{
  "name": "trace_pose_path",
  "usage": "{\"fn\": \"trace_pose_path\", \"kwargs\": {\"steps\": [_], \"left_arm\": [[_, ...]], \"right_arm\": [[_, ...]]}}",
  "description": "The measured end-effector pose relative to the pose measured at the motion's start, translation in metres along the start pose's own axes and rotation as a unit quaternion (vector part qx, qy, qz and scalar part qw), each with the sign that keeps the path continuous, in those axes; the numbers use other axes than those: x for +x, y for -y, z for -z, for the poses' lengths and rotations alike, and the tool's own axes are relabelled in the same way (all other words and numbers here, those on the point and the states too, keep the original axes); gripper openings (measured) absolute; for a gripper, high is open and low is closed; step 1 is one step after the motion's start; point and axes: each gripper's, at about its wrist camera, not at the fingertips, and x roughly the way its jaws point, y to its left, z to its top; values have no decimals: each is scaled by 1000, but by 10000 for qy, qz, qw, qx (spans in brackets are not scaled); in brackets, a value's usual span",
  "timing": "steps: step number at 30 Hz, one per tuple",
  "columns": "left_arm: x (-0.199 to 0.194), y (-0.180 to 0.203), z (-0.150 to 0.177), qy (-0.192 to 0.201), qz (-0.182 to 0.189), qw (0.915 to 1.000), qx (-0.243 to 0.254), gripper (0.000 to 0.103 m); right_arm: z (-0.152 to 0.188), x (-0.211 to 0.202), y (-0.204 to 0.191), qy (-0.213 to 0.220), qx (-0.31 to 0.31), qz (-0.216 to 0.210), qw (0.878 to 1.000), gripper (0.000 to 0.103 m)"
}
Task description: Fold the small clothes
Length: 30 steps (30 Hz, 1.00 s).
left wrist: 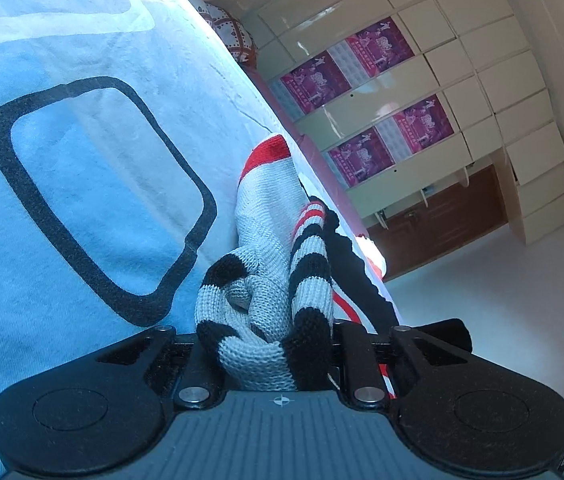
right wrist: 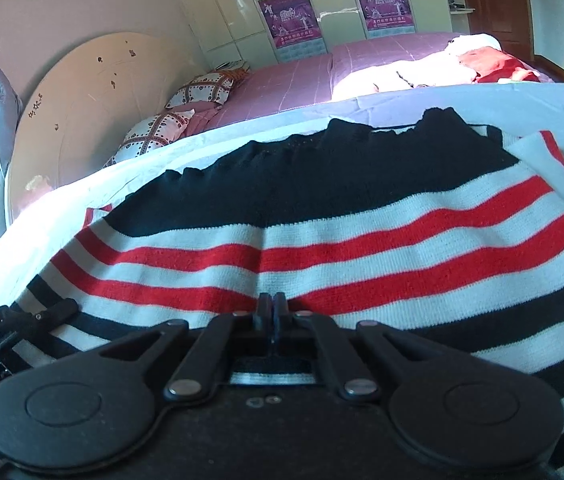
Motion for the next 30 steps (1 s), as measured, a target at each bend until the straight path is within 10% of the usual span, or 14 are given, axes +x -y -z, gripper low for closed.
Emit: {"fn": "trace_pose_path", "kwargs": {"steps": [14,26,30], "left_arm": [[3,-8,3,53,-25,9999,98,16],[-4,86,-9,218,392,9969,645,16],[5,137,6,76,686,9903,1202,16]], "right_arm": [[4,3,17,53,35,-382,9993,0],[-11,-5,38,-203,552,-807,9950,0],[-12,-45,58,264,439,-530,9973,21]]}}
